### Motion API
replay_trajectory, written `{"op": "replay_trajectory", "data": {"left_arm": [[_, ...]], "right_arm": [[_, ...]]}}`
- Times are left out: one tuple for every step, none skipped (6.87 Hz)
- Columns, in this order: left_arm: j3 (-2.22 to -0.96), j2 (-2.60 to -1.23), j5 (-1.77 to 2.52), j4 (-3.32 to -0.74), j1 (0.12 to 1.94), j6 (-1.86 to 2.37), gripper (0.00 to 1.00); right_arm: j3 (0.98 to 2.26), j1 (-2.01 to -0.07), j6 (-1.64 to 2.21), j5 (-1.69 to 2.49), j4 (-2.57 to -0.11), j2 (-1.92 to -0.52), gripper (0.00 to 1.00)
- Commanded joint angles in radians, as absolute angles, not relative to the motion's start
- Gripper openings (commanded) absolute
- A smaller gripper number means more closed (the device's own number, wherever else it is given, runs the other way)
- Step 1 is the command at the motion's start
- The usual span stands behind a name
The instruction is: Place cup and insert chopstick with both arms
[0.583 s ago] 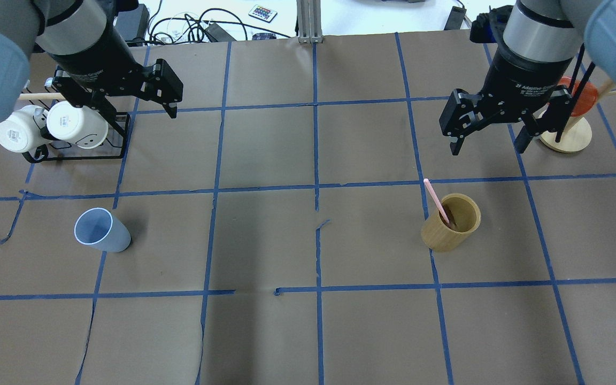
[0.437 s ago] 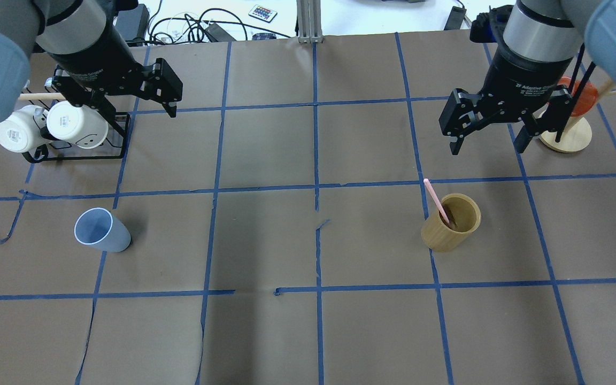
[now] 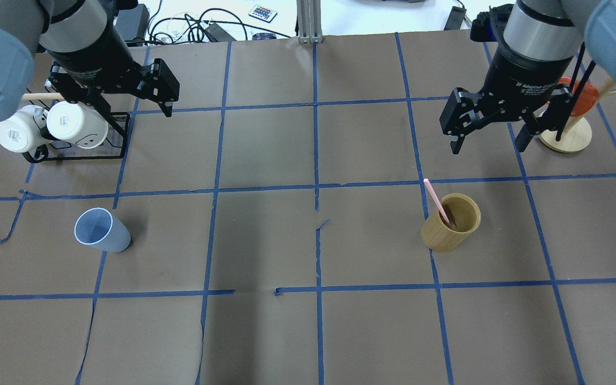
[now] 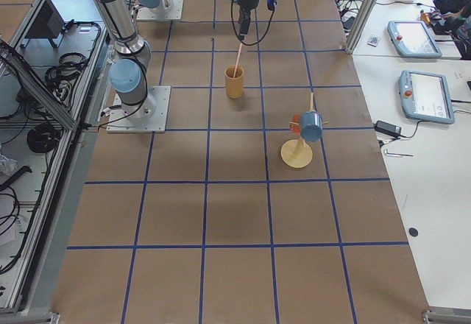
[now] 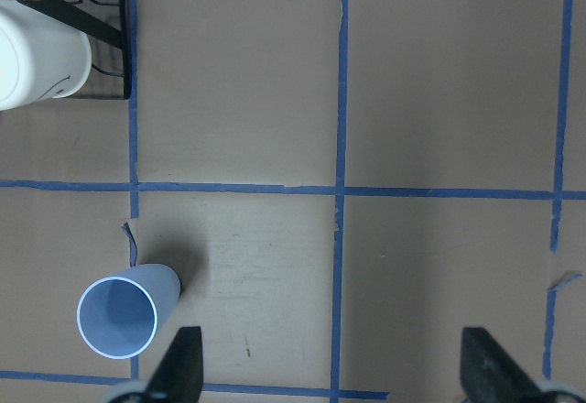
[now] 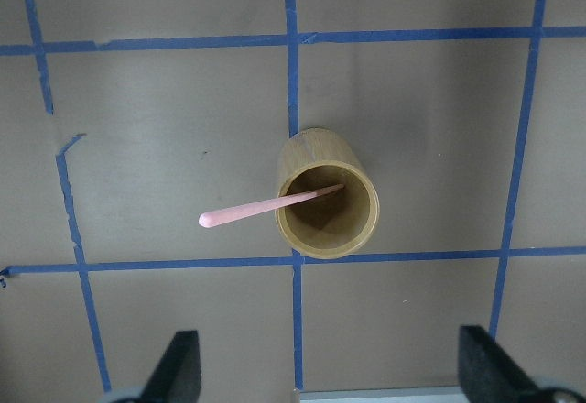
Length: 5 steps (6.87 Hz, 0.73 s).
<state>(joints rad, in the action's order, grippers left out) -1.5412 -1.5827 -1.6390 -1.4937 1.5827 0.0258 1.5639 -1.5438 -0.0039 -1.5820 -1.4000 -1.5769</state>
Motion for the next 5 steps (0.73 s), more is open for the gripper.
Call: {"op": "replay_trajectory", "data": {"left_arm": [[-1.548, -1.577, -1.637, -1.494, 1.585, 0.025, 1.0], [-1.545, -1.577, -1.637, -1.494, 1.585, 0.018, 1.0], [-1.539, -1.58, -1.635, -1.494, 1.586, 0.017, 1.0], [-1.545, -1.577, -1.637, -1.494, 1.586, 0.009, 1.0], [-1.545, -1.577, -1.637, -1.496, 1.582, 0.006, 1.0]], "right_arm": [[1.565, -1.543, -0.006, -1.583, -1.401, -1.577, 1.0], [1.56, -1.543, -0.005, -1.585, -1.402, -1.577, 1.0], [1.559, -1.542, -0.005, -1.586, -1.435, -1.575, 1.0], [1.562, -1.543, -0.003, -1.574, -1.437, -1.578, 1.0], [1.563, -1.543, -0.002, -1.575, -1.437, -1.58, 1.0]]}}
